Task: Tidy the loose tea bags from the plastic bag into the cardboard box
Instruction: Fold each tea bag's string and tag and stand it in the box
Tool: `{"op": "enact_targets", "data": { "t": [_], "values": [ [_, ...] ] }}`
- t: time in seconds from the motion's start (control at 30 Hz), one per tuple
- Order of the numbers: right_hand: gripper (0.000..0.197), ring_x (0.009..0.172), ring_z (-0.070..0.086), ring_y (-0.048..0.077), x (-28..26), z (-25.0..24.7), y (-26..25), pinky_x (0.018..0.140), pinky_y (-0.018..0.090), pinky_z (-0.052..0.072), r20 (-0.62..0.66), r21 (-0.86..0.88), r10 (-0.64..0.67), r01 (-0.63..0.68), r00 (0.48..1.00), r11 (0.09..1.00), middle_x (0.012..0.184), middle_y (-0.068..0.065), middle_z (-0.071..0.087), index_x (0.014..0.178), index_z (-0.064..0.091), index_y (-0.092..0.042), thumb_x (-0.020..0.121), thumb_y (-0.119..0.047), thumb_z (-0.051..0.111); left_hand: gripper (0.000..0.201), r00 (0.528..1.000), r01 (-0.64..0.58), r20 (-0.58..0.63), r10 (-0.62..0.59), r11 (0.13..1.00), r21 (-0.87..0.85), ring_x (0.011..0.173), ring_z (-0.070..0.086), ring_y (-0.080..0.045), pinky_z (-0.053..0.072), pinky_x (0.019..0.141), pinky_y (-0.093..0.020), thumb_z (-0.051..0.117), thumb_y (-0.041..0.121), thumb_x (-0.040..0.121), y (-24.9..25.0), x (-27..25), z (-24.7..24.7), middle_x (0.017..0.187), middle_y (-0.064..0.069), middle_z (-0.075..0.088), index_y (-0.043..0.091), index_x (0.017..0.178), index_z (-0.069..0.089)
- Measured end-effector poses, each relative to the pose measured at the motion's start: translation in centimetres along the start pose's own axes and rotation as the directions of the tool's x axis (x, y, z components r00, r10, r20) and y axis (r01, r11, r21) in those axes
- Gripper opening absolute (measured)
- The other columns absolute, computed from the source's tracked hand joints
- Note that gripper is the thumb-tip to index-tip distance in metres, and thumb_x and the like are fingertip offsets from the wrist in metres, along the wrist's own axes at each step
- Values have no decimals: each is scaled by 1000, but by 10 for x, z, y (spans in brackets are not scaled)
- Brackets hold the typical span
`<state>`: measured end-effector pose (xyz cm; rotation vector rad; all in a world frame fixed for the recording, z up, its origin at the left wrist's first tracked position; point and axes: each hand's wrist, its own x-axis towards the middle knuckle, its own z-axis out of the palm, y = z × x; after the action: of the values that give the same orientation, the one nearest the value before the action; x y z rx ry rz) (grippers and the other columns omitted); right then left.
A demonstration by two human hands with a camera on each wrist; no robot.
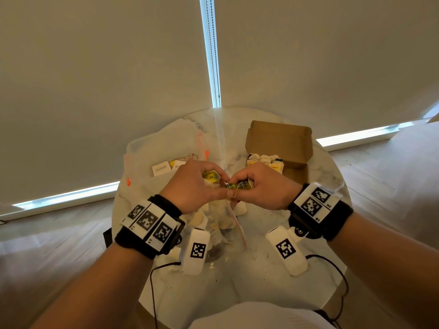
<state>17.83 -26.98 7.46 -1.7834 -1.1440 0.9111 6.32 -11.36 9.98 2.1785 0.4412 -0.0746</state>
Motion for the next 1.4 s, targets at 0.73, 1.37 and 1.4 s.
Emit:
{"op": "enact_targets", "data": {
  "t": [0.73, 1.37, 1.4],
  "values": [
    [53, 79, 60, 57, -1, -9, -12, 65, 68, 50, 22, 48, 136, -137, 991, 989, 86, 12, 75, 122, 56, -27, 70, -25, 61, 24, 990, -89, -108, 91, 996, 17, 79, 65, -1, 51, 80, -24, 86, 34, 70, 9, -2, 4, 80, 13, 72, 28, 91, 74],
    [46, 83, 63, 44, -9, -11, -8, 79, 55, 52, -221, 127, 69, -41, 973, 991, 98, 3, 75, 128, 57, -14, 88, 9, 55, 8, 997, -73, -10, 72, 990, -125, 51, 53, 5, 38, 47, -6, 80, 13, 81, 11, -9, -10, 73, 5, 65, 17, 86, 75],
    [44, 83, 62, 46, -10, -10, -7, 78, 57, 51, -229, 135, 65, -34, 971, 990, 97, 3, 75, 126, 58, -13, 88, 9, 55, 8, 997, -74, 2, 75, 991, -114, 52, 53, 5, 38, 47, -6, 80, 13, 81, 11, -10, -11, 73, 6, 64, 17, 87, 76]
  ]
}}
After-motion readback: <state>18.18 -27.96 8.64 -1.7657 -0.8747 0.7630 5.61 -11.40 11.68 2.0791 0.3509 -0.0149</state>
